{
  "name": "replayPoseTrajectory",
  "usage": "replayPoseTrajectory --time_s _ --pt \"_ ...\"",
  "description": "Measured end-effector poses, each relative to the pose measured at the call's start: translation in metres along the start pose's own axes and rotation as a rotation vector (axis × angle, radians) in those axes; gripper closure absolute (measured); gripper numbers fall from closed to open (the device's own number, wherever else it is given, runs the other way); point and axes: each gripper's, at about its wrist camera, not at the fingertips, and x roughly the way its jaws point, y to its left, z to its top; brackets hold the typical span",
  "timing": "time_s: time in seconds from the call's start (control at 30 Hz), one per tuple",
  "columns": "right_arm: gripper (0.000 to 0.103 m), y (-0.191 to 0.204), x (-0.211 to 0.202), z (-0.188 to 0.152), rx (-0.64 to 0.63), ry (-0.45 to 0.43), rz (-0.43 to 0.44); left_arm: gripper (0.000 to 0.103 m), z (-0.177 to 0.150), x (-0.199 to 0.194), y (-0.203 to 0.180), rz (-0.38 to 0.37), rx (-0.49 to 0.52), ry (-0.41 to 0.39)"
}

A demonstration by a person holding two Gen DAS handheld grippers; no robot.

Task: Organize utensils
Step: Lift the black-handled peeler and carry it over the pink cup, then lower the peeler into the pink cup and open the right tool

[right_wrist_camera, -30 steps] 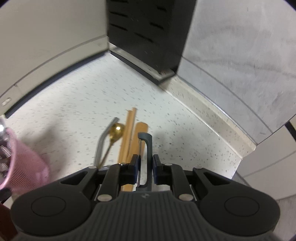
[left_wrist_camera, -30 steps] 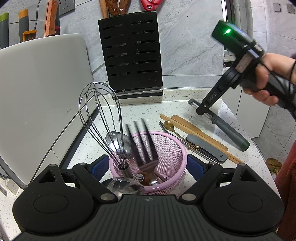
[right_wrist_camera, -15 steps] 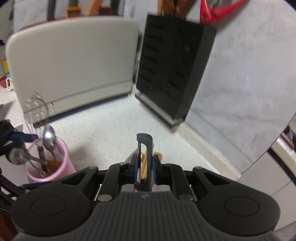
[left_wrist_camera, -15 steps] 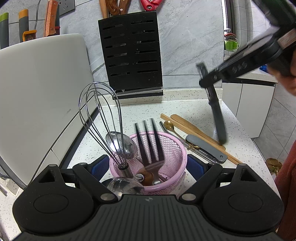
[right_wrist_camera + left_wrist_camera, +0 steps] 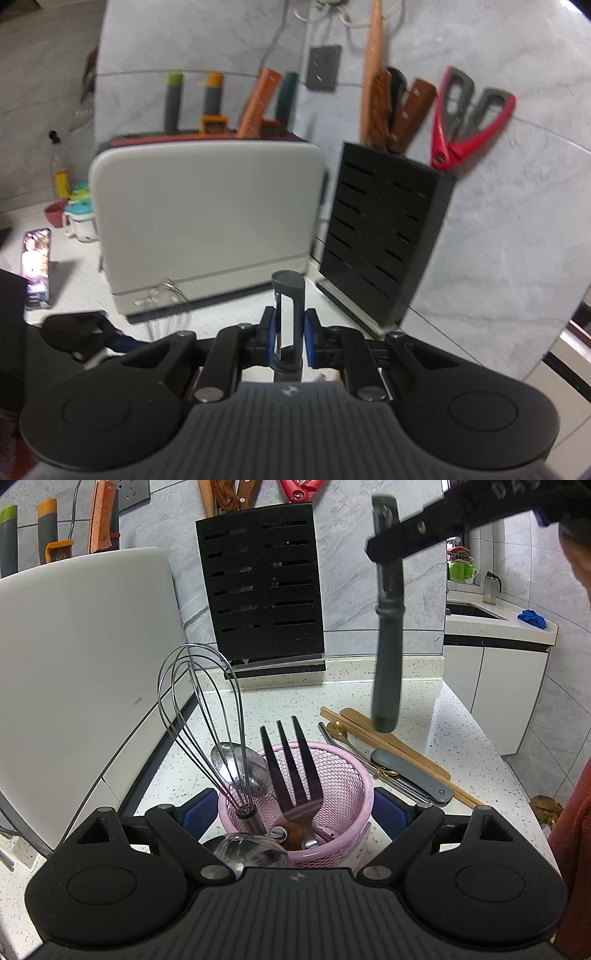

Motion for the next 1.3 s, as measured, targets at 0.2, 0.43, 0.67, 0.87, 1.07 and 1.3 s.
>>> replayPoseTrajectory --time_s 0.2,0.43,0.67,0.87,1.07,1.3 --pt "0.09 0.013 -0.007 0.006 0.008 -0.048 0.065 0.0 0.0 0.0 0.0 0.0 0.0 0.0" --pt "0.09 0.025 -0.009 0.004 0.02 -0.082 0.097 0.0 0.0 0.0 0.0 0.0 0.0 0.0" --pt "0.09 0.017 -0.016 0.008 0.062 -0.105 0.11 0.0 0.0 0.0 0.0 0.0 0.0 0.0" --pt "0.09 0.014 -0.027 0.012 0.087 -0.136 0.157 0.0 0.0 0.0 0.0 0.001 0.0 0.0" --pt "0.09 0.025 -0.016 0.006 0.068 -0.103 0.197 0.0 0.0 0.0 0.0 0.0 0.0 -0.001" --pt "0.09 0.039 0.009 -0.005 0.036 -0.056 0.209 0.0 0.0 0.0 0.0 0.0 0.0 -0.001"
